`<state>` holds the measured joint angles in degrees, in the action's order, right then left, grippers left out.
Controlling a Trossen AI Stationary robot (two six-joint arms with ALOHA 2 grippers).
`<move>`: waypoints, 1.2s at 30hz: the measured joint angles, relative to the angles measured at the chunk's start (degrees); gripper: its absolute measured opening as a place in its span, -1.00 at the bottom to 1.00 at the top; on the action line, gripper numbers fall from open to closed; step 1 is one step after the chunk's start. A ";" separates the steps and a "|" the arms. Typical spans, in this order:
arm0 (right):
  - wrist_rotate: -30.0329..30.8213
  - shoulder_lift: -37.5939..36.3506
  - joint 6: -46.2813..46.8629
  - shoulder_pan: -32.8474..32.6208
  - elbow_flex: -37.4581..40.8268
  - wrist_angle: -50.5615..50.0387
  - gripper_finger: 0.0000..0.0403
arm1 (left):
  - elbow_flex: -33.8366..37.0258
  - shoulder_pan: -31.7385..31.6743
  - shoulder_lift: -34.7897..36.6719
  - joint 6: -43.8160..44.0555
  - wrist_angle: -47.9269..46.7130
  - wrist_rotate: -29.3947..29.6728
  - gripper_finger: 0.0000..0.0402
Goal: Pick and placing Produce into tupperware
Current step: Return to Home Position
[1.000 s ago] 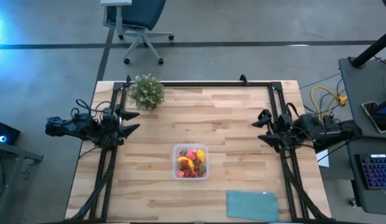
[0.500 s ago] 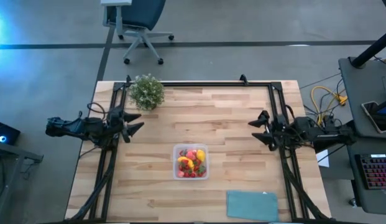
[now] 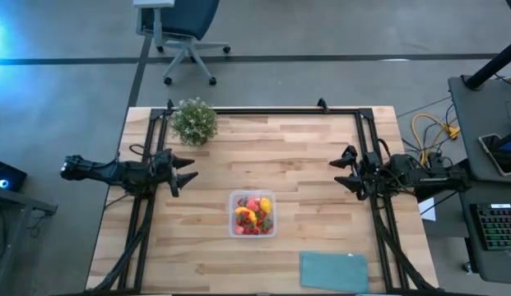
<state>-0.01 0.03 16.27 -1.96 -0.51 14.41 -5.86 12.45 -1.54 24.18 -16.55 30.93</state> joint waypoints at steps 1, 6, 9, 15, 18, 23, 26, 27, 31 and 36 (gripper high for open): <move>-0.45 0.00 -1.21 0.00 0.00 -0.03 0.36 | 0.12 0.01 -0.05 -1.82 0.70 -0.81 0.33; -4.90 0.00 -6.32 0.02 -0.02 -0.63 0.35 | 0.64 -0.10 0.04 -9.67 3.73 -1.78 0.33; -7.87 0.04 -8.47 0.02 -0.02 -0.67 0.34 | 0.75 -0.12 0.03 -10.12 4.25 -3.70 0.33; -10.93 0.12 -8.17 0.20 -0.09 -4.32 0.36 | 1.90 -0.13 -0.22 -14.09 8.61 -15.08 0.33; -10.04 0.11 -7.22 0.51 -0.09 -4.30 0.36 | 2.11 -0.12 -0.66 -14.22 9.30 -15.04 0.33; -10.45 0.03 -7.19 0.50 -0.09 -3.32 0.34 | 2.15 -0.12 -0.58 -11.33 9.47 -13.97 0.33; -10.45 0.04 -8.16 0.50 -0.09 -4.03 0.35 | 2.18 -0.12 -0.87 -11.09 9.49 -13.59 0.33; -10.45 0.04 -8.42 0.50 -0.09 -4.31 0.35 | 2.20 -0.12 -0.85 -11.08 9.66 -13.55 0.33; -9.91 0.11 -9.20 0.50 -0.09 -4.98 0.36 | 2.22 -0.12 -0.90 -11.08 10.22 -13.41 0.33; -4.07 0.55 -8.80 0.50 -0.09 -5.09 0.33 | 2.55 -0.12 -0.94 -11.08 11.69 -13.30 0.33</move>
<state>-4.07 0.58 7.47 -1.45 -0.60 9.32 -3.31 12.34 -2.48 13.10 -4.86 17.63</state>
